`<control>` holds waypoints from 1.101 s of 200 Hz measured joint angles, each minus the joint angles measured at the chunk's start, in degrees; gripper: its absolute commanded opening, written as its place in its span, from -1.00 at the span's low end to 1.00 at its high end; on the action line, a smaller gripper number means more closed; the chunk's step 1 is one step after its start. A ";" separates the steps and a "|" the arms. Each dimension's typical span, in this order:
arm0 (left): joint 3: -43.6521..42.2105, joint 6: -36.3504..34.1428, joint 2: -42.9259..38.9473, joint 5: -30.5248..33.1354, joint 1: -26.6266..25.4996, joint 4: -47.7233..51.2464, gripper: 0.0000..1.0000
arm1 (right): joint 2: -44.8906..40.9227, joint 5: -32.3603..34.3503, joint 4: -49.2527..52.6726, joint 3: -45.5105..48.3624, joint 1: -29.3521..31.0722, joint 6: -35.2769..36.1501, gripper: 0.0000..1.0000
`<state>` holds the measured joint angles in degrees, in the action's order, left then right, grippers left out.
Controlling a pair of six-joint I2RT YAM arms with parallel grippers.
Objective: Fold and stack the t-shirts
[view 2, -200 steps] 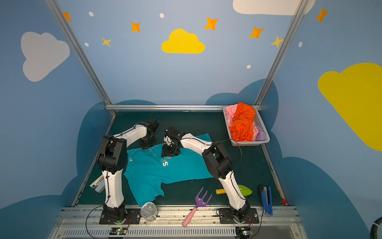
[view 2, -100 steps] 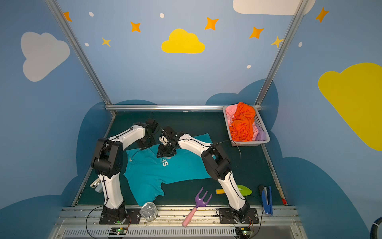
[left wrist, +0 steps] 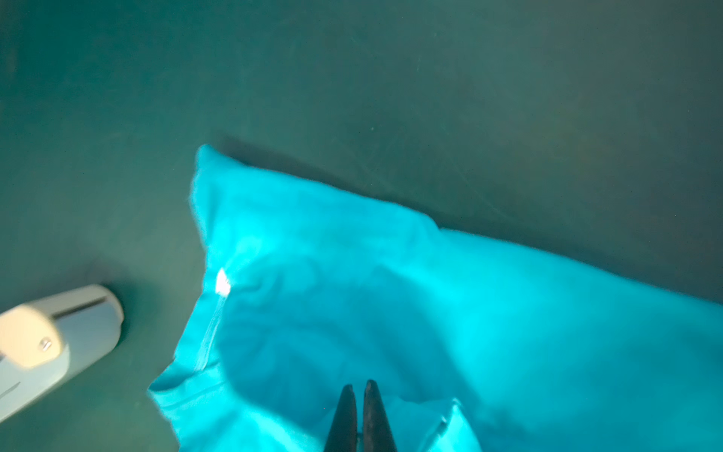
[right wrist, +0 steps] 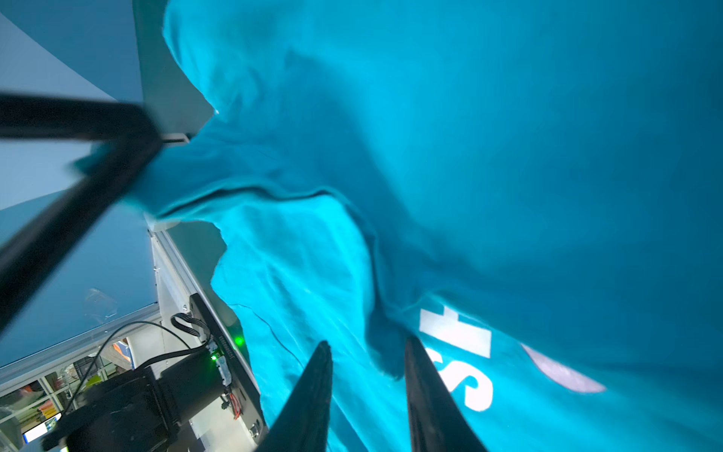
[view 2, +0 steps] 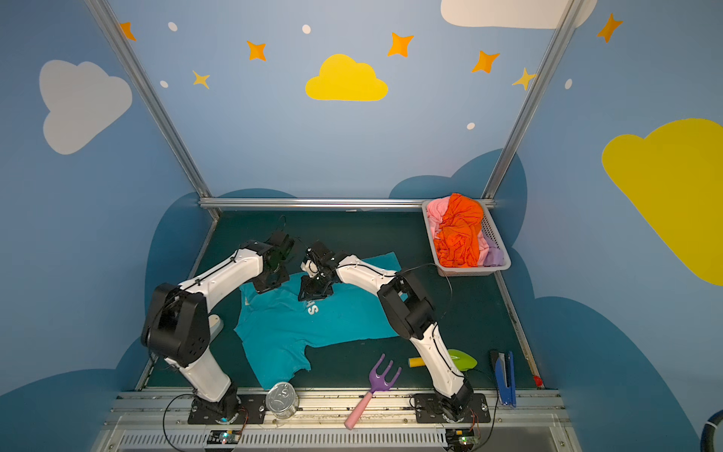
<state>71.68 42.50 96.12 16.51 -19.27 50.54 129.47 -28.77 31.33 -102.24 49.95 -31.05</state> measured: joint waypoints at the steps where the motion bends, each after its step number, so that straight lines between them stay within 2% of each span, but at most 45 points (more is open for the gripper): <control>1: -0.20 0.04 -0.24 0.02 -0.02 -0.02 -0.90 | -0.04 0.02 -0.02 0.15 0.04 0.00 -0.33; 28: -8.07 1.53 -6.84 0.31 -0.70 -0.22 -0.89 | -0.96 0.15 -0.09 2.67 0.59 -0.07 -0.29; 50: -14.78 3.08 -8.98 0.15 -0.81 -0.66 -0.85 | -1.79 0.33 -0.15 3.43 1.20 0.00 -0.23; 74: -21.44 5.11 -9.79 -0.76 -2.14 -1.66 -0.69 | -3.37 0.72 -0.20 4.11 1.79 0.07 -0.13; 116: -25.49 7.52 -12.39 -1.42 -3.93 -1.46 -0.58 | -6.64 2.05 0.09 5.01 2.01 0.63 -0.04; 129: -25.11 7.67 -13.97 -1.14 -3.93 -1.07 -0.42 | -7.80 2.86 0.50 5.14 1.95 1.20 -0.03; 157: -23.23 7.93 -17.68 -0.52 -3.93 -0.09 0.13 | -11.06 4.81 1.25 6.56 1.40 2.62 -0.01; 192: -22.77 8.15 -18.64 -1.05 -4.87 -0.24 0.38 | -16.70 7.98 2.78 11.98 -1.36 4.24 0.06; 220: -23.45 9.25 -18.43 -1.90 -8.87 -0.83 0.46 | -20.65 10.45 3.98 16.92 -8.70 3.93 0.09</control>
<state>48.23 51.75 77.69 14.61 -28.14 49.71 108.81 -18.33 35.31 -85.32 41.25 -27.11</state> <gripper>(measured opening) 0.721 0.540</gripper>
